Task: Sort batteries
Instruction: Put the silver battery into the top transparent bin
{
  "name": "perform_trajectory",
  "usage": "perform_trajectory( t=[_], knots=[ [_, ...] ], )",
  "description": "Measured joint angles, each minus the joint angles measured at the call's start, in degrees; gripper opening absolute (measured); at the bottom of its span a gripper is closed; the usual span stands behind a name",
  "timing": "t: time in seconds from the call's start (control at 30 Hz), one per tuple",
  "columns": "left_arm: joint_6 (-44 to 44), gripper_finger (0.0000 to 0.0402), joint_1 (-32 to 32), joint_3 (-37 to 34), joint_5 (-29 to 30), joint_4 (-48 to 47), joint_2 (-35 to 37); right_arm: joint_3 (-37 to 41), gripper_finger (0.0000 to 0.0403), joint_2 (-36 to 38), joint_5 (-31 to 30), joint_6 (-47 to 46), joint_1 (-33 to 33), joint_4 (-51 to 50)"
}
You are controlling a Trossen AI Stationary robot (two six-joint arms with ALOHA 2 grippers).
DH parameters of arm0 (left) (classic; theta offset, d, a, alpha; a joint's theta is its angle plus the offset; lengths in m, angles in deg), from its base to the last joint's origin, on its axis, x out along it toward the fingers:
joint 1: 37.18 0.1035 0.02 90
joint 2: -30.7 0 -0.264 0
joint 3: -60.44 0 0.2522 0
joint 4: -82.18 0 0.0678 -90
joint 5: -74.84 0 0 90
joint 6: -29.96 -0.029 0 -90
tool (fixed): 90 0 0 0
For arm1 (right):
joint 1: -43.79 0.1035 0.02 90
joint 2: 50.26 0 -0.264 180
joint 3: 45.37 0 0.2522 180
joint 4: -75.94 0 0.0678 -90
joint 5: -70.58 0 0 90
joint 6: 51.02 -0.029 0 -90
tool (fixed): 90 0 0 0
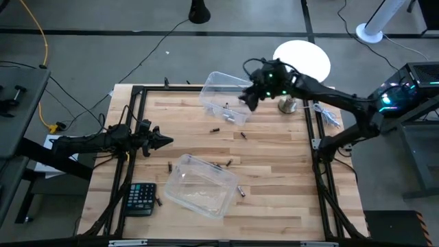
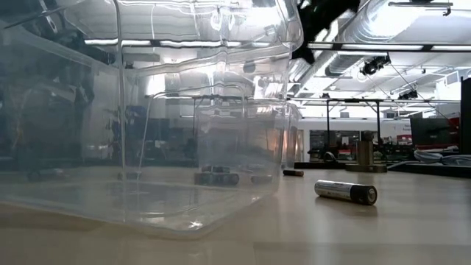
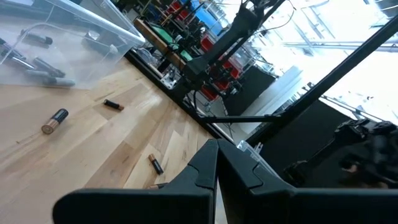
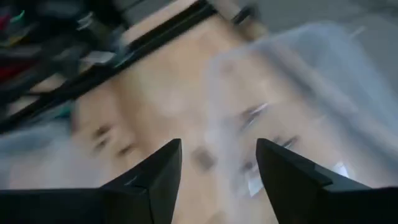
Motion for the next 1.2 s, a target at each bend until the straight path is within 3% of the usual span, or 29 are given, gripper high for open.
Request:
perform_trajectory(
  t=[0.13, 0.27, 0.33, 0.47, 0.57, 0.67, 0.87, 1.2],
  knots=[
    [0.0, 0.0000, 0.0, 0.0, 0.0, 0.0, 0.0, -3.0, 0.0203, 0.8, -0.5, -3.3, 9.0, -17.3],
    [0.0, 0.0000, 0.0, 0.0, 0.0, 0.0, 0.0, -1.3, 0.0203, 1.1, -3.6, -14.7, 22.5, -26.7],
    [0.0, 0.0000, 0.0, 0.0, 0.0, 0.0, 0.0, 1.7, 0.0204, 1.0, -5.1, -22.9, 29.8, -25.6],
    [0.0, 0.0000, 0.0, 0.0, 0.0, 0.0, 0.0, 9.3, 0.0204, 0.9, -10.4, -42.0, 43.3, -14.2],
    [0.0, 0.0000, 0.0, 0.0, 0.0, 0.0, 0.0, 14.1, 0.0204, -1.1, -13.9, -54.6, 50.0, -6.4],
    [0.0, 0.0000, 0.0, 0.0, 0.0, 0.0, 0.0, 15.8, 0.0201, -5.2, -13.8, -61.2, 53.8, -2.9],
    [0.0, 0.0000, 0.0, 0.0, 0.0, 0.0, 0.0, 13.3, 0.0189, -14.9, -13.2, -56.8, 56.0, -0.8],
    [0.0, 0.0000, 0.0, 0.0, 0.0, 0.0, 0.0, 9.6, 0.0185, -26.2, -19.3, -42.7, 56.0, 4.2]
  ],
)
